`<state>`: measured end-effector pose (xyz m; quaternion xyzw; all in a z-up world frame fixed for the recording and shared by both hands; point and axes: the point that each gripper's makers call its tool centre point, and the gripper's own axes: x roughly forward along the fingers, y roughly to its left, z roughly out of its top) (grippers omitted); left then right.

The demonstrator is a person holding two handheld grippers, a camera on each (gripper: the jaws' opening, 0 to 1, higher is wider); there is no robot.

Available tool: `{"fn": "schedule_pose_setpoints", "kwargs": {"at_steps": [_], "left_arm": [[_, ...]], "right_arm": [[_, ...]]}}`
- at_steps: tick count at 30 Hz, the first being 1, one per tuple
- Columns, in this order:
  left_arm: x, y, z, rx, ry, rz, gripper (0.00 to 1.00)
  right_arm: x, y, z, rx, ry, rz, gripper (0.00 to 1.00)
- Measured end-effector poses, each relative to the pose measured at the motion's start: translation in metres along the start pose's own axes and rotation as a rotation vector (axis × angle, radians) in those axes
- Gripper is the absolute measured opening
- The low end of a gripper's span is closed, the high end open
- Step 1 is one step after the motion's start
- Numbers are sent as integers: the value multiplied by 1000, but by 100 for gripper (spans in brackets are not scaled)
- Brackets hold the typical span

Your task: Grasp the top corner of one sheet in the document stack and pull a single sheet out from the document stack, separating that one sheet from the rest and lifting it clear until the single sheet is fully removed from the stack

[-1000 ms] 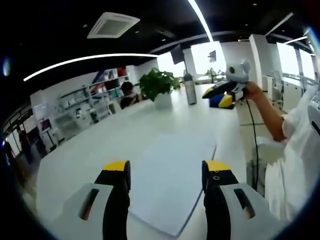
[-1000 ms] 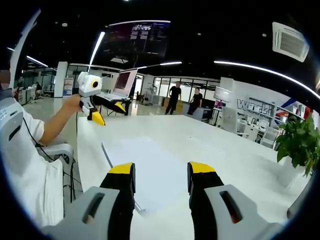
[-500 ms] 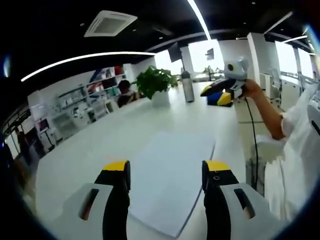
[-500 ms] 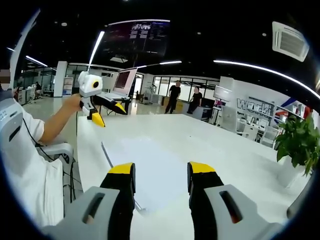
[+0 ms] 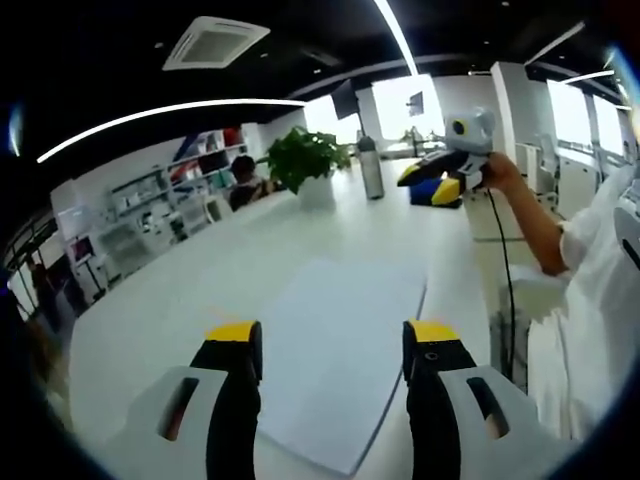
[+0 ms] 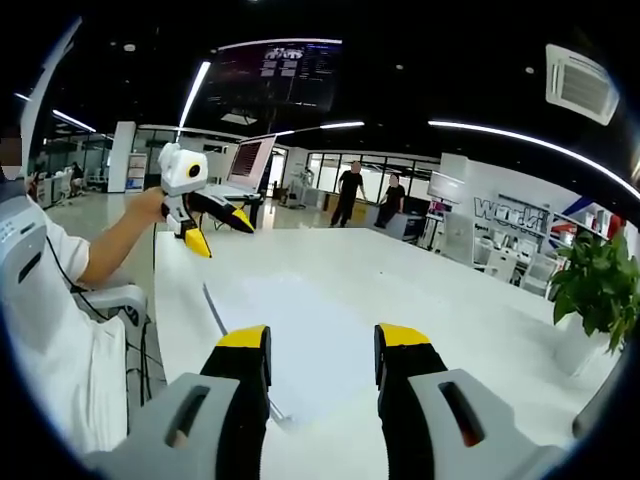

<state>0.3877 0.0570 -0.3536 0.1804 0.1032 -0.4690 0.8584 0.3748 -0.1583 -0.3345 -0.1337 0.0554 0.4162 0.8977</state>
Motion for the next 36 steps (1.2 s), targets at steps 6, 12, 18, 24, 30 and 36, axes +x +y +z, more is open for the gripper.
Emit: {"fn": "schedule_pose_setpoints", "kwargs": {"at_steps": [6,12,18,24,30,36], "left_arm": [[3,-1,-3,5,11,-9,57],[4,-2,-2,18,9,-7,55],[4,-3,-3,25,15,-8,55],[7,-3,-9,27,30,-20,55],[7,-5,-11,33,34,-27,55],[9,-7,-13,41,44,-32,55]], "right_arm": [[0,0,0,0,-1,0,41],[0,1,0,-1,-1,1,41],[1,1,0,-2,1,1,41],[2,3,0,-2,-1,3,41],[3,4,-1,-3,-1,3,41],[4,4,-1,-4,-1,2,41]]}}
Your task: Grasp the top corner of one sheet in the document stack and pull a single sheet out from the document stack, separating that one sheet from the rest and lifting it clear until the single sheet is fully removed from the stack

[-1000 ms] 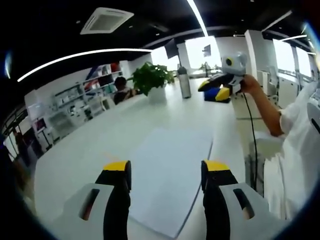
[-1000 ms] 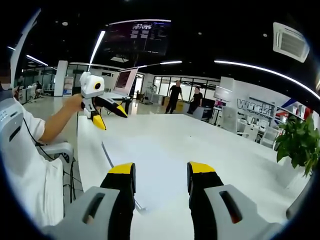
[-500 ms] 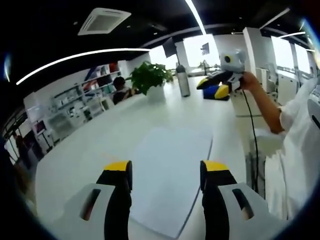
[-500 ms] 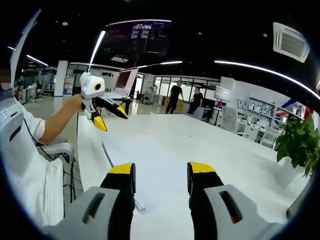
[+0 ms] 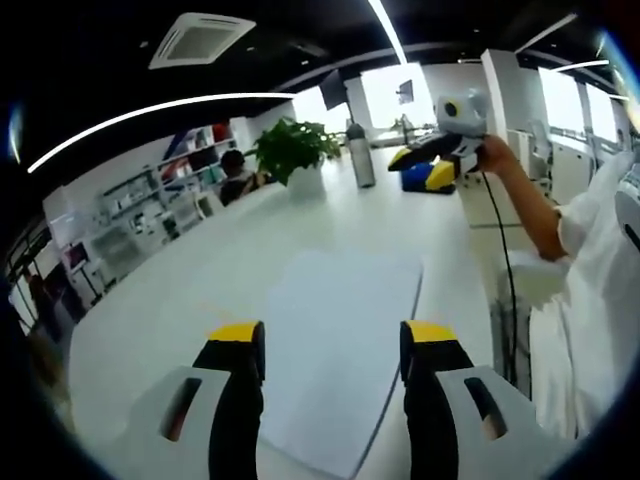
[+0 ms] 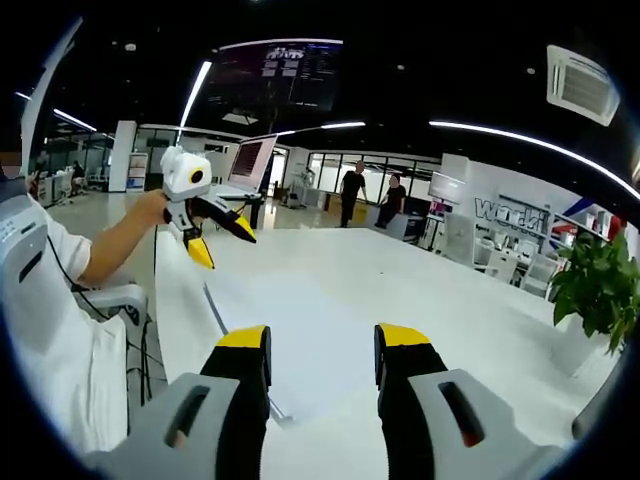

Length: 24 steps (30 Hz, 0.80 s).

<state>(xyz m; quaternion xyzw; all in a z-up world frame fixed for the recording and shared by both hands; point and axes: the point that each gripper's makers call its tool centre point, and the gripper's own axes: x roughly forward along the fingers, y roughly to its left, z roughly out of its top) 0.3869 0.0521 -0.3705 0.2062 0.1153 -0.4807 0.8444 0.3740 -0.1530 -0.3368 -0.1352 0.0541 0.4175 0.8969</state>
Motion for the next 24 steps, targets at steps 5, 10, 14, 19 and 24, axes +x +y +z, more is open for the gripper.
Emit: {"fn": "schedule_pose_setpoints", "kwargs": {"at_steps": [5,10,14,19,24], "left_arm": [[3,-1,-4,1,11,-7,54],[5,-2,-7,2,22,-13,54],[5,-3,-7,5,23,-16,54],[8,-5,-8,9,30,-29,53],[11,-8,-10,28,44,-30,51]], "right_arm": [[0,0,-1,1,1,-1,41],[1,2,-1,-1,4,1,41],[0,2,-1,-3,2,0,41],[0,2,-1,-3,3,-1,41],[0,2,-1,-3,4,0,41]]}}
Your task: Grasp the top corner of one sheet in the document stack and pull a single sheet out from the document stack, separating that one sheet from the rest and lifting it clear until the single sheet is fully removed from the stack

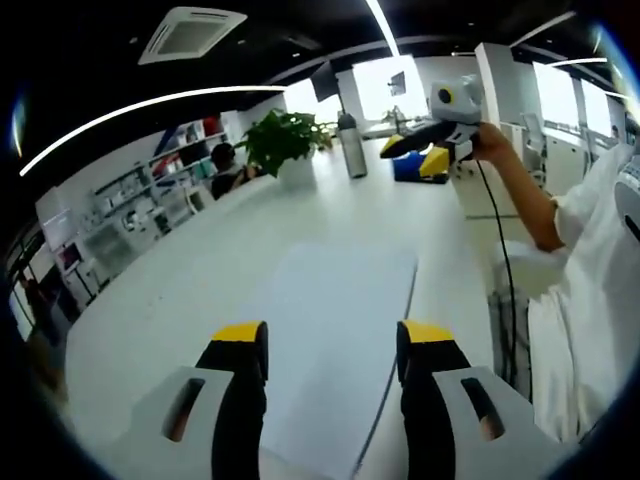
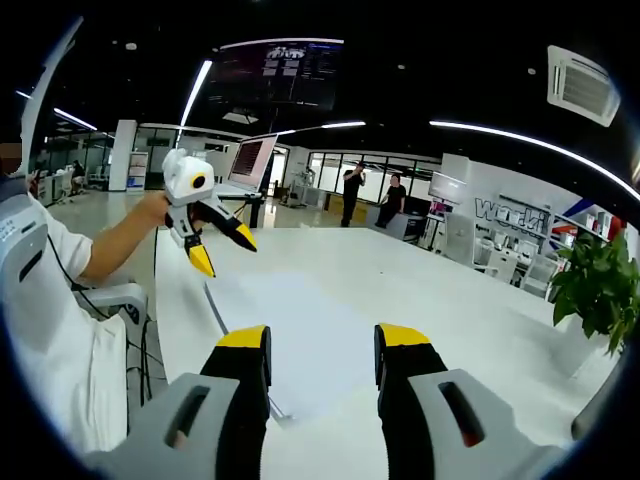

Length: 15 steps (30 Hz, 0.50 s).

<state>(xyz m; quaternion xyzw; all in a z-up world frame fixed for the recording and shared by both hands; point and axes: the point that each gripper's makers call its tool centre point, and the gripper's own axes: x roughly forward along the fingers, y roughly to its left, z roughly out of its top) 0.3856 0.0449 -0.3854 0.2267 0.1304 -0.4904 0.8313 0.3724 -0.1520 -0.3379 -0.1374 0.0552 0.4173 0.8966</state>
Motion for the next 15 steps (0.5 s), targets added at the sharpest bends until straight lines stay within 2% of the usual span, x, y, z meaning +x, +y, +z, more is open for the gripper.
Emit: {"fn": "schedule_pose_setpoints", "kwargs": {"at_steps": [7,15], "left_arm": [[3,-2,-1,6,10,-6,51],[5,-7,4,-7,-9,-31,48]], "right_arm": [[-1,-1,0,1,2,-1,41],[-3,-2,1,2,1,-3,41]]}}
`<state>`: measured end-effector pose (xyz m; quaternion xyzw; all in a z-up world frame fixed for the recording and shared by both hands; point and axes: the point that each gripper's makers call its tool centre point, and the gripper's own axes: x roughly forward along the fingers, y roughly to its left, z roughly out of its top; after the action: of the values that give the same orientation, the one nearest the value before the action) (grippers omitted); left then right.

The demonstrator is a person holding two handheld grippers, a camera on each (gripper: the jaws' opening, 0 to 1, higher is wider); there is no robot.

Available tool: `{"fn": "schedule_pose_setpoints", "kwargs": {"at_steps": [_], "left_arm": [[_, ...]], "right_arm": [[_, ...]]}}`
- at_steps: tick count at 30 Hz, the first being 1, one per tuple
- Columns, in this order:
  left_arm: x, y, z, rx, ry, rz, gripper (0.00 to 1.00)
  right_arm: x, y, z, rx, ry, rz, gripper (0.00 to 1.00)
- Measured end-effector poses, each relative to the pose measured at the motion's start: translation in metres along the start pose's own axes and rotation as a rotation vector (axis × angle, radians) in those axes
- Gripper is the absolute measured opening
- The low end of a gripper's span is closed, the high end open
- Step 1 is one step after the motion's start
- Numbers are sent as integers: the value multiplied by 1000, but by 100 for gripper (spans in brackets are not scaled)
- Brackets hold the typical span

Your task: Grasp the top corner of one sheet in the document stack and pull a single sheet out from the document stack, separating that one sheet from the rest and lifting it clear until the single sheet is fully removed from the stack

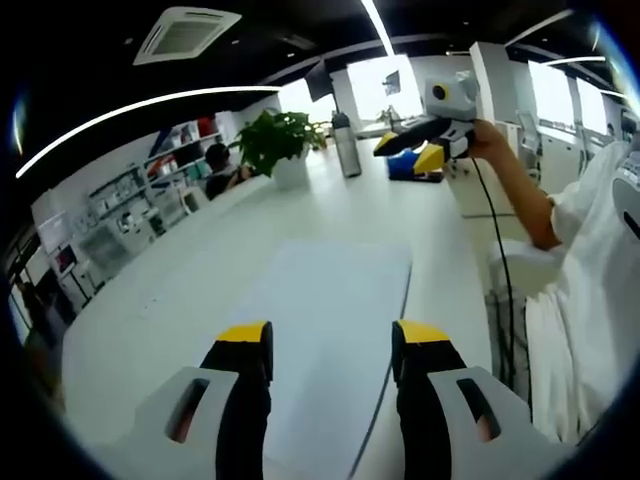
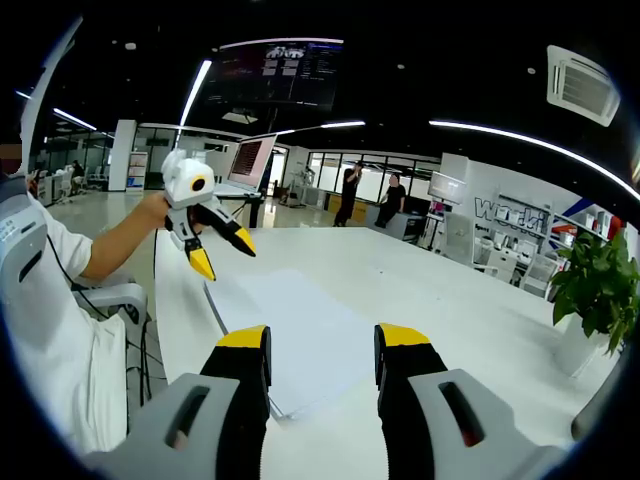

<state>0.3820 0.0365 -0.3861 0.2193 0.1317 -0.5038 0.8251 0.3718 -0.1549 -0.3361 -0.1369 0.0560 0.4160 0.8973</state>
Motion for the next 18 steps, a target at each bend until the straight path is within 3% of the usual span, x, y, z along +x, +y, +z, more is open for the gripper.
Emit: {"fn": "schedule_pose_setpoints", "kwargs": {"at_steps": [18], "left_arm": [[5,-2,-4,10,27,-1,48]], "right_arm": [[0,1,1,-1,-2,0,41]]}}
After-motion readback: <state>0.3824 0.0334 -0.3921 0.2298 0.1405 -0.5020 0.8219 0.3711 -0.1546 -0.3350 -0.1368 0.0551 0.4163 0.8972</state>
